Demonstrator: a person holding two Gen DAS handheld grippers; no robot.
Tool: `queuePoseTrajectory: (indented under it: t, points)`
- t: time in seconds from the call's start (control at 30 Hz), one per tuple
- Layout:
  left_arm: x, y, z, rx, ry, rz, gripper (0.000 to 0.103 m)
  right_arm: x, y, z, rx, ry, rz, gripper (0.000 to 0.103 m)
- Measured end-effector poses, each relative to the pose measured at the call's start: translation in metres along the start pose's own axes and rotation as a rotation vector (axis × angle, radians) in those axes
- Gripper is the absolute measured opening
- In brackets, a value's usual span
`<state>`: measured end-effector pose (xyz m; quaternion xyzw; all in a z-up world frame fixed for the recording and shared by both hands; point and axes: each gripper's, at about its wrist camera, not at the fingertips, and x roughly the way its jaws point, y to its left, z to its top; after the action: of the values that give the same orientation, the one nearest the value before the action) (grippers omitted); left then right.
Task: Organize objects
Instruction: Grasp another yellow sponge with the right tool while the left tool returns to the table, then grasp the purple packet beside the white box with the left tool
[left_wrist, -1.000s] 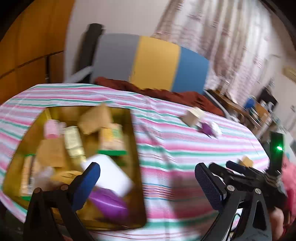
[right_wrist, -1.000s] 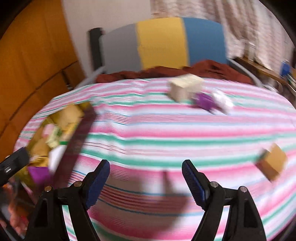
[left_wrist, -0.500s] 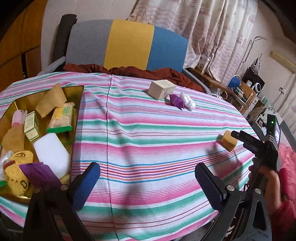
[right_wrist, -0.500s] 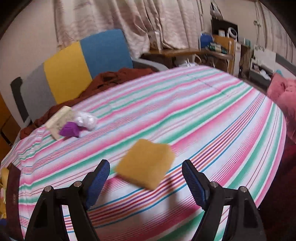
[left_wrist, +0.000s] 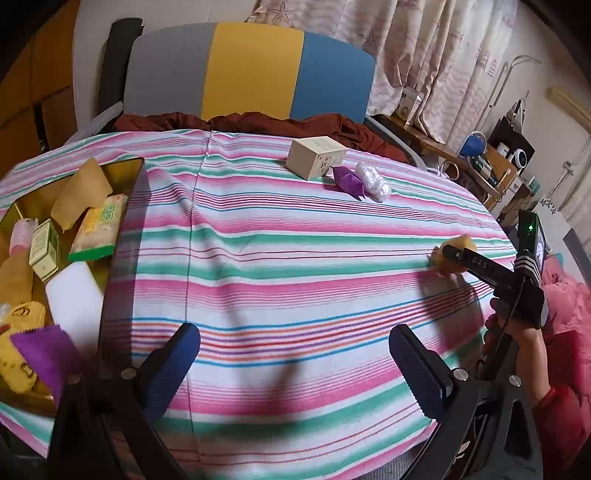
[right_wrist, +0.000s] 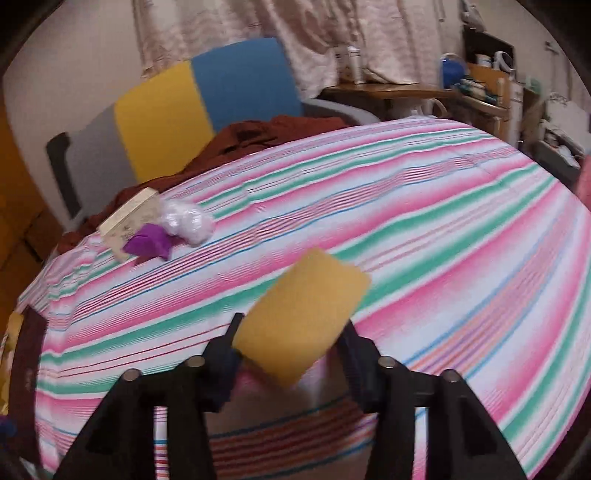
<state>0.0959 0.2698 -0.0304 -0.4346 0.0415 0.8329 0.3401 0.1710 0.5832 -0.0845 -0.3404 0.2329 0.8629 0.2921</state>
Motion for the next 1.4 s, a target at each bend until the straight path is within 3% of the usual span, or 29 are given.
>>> queuePoseTrajectory:
  t: [0.13,0.33,0.5,0.73,0.93,1.0,1.1,1.17,1.2,1.23,1.4]
  points:
    - [0.009,-0.007,0.012,0.009,0.004,0.006,0.103,-0.004,0.017,0.002,-0.094,-0.064,0.004,0.041]
    - [0.043,-0.022,0.051,-0.034,-0.012,0.000,0.103,-0.003,0.005,0.010,-0.021,-0.115,0.041,0.041]
    - [0.096,-0.044,0.090,-0.010,0.011,0.050,0.103,-0.004,0.004,0.007,-0.013,-0.153,0.025,0.041]
    - [0.167,-0.085,0.130,0.137,0.014,0.161,0.103,-0.002,0.012,0.002,-0.055,-0.186,-0.041,0.041]
    - [0.216,-0.097,0.157,0.110,0.058,0.143,0.102,-0.003,0.002,0.000,-0.009,-0.201,-0.049,0.041]
    - [0.225,-0.099,0.163,0.112,0.044,0.143,0.097,0.000,0.000,0.001,0.001,-0.188,-0.045,0.041]
    - [0.236,-0.107,0.167,0.172,0.025,0.142,0.079,0.002,-0.002,0.001,0.009,-0.179,-0.036,0.041]
    - [0.244,-0.109,0.167,0.220,0.027,0.149,0.057,0.003,-0.003,0.000,0.015,-0.177,-0.035,0.041]
    - [0.245,-0.106,0.167,0.208,0.028,0.135,0.057,0.003,-0.004,0.000,0.017,-0.177,-0.032,0.041]
    - [0.244,-0.104,0.167,0.200,0.019,0.128,0.049,0.003,-0.004,0.000,0.019,-0.176,-0.031,0.041]
    - [0.240,-0.097,0.166,0.174,0.004,0.052,0.044,0.004,-0.004,0.000,0.022,-0.173,-0.034,0.041]
